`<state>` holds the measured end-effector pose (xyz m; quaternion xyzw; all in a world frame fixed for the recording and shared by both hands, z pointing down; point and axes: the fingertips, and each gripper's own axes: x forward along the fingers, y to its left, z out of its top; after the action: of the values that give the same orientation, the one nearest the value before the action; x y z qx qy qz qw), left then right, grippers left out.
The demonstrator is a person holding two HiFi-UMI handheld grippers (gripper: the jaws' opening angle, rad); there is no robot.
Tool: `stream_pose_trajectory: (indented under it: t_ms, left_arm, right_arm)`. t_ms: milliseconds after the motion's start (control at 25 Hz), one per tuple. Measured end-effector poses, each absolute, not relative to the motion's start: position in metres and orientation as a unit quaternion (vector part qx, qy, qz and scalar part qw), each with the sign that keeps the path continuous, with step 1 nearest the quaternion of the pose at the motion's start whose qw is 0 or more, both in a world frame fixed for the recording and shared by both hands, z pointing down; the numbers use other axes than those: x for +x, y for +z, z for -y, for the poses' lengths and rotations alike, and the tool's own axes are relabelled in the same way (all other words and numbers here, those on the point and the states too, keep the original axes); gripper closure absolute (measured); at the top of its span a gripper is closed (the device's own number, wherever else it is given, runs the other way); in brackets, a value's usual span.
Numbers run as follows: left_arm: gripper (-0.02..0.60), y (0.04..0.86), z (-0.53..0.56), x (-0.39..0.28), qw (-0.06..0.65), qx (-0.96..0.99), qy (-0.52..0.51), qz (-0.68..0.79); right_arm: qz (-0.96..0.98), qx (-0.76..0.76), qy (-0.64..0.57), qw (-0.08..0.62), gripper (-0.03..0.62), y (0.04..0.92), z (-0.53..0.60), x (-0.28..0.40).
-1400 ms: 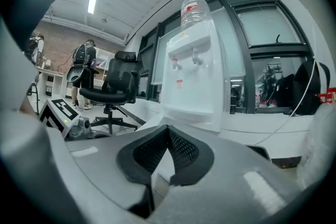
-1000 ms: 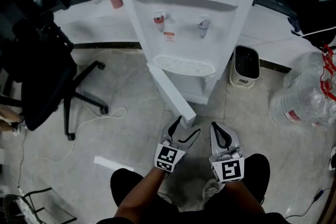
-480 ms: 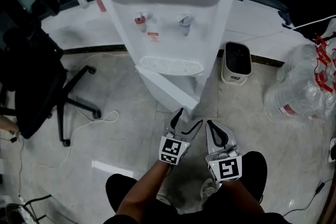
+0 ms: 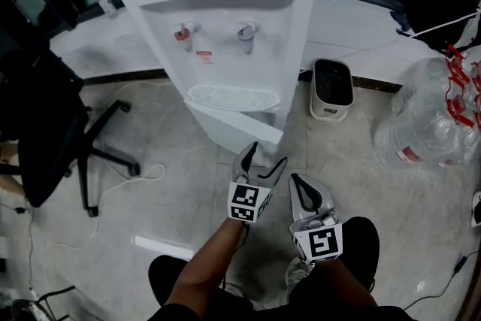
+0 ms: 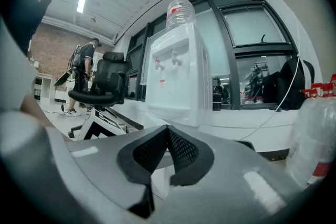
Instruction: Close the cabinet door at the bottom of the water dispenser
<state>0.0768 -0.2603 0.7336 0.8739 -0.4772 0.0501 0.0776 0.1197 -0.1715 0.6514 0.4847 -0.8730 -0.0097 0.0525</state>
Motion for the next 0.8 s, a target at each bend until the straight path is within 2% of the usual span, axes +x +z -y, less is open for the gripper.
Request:
stream_pose_trajectory:
  t_ms: [800]
  left_arm:
    - [0.195,0.732,0.311,0.097,0.077,0.871,0.054,0.481]
  right_arm:
    - [0.869,0.492,0.016,0.055,0.59,0.665,0.183,0.132]
